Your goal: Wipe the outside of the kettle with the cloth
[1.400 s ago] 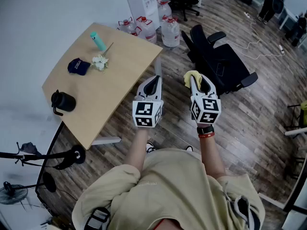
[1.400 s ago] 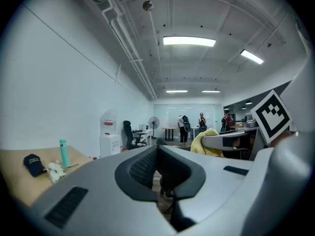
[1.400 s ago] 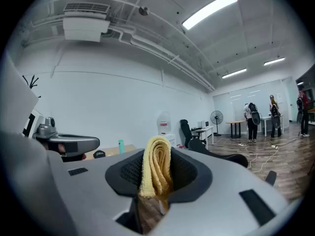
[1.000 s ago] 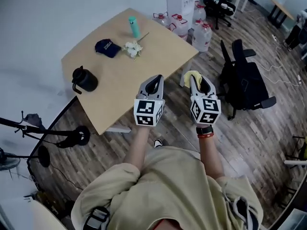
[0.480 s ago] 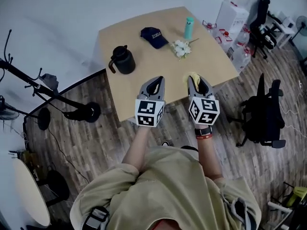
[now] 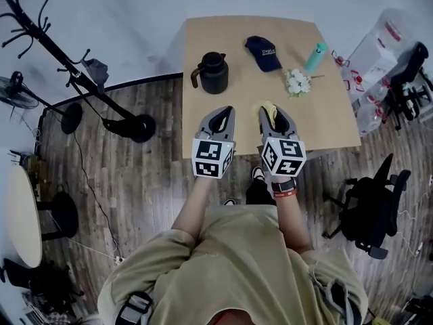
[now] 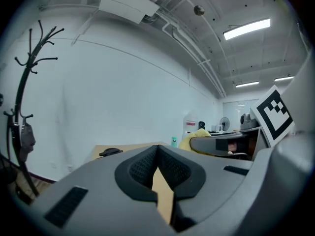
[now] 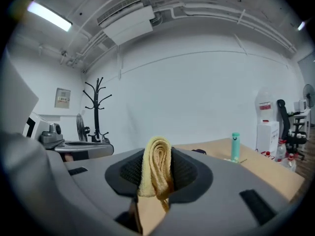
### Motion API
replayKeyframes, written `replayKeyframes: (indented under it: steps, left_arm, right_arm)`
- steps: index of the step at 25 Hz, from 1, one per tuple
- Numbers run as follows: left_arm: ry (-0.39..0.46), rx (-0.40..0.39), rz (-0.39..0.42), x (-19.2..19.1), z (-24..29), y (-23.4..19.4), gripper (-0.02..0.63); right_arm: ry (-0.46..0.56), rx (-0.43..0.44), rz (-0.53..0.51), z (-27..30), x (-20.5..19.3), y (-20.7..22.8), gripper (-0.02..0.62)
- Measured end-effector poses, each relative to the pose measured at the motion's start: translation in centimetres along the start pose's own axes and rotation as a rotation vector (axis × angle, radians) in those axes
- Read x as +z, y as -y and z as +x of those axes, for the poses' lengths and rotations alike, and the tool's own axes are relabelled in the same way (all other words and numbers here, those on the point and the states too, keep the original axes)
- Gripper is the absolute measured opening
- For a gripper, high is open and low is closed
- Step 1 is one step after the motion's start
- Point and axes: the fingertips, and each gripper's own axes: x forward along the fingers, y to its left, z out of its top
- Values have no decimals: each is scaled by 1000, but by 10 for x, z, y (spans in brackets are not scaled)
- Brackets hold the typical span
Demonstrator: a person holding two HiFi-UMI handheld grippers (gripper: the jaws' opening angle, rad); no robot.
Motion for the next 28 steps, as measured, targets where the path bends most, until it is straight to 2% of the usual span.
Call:
replayKeyframes:
  steps: [6, 10, 19, 24, 28]
  left_arm:
    - [18, 152, -11, 7, 26, -37, 23]
    - [22, 261, -20, 12, 61, -53, 23]
    - [18, 441, -79, 5, 132, -79, 23]
    - [-5, 493, -92, -11, 142, -89, 23]
    - [-16, 494, -81, -24, 145, -106, 23]
  right_arm:
    - [-16, 162, 1, 63, 11, -4, 133]
    - [-37, 280, 2, 108, 17, 9, 133]
    - [-128, 463, 48, 190, 5, 42, 133]
    - [-190, 513, 61, 214, -18, 44, 133]
    - [-203, 495, 96, 236, -30, 36, 133]
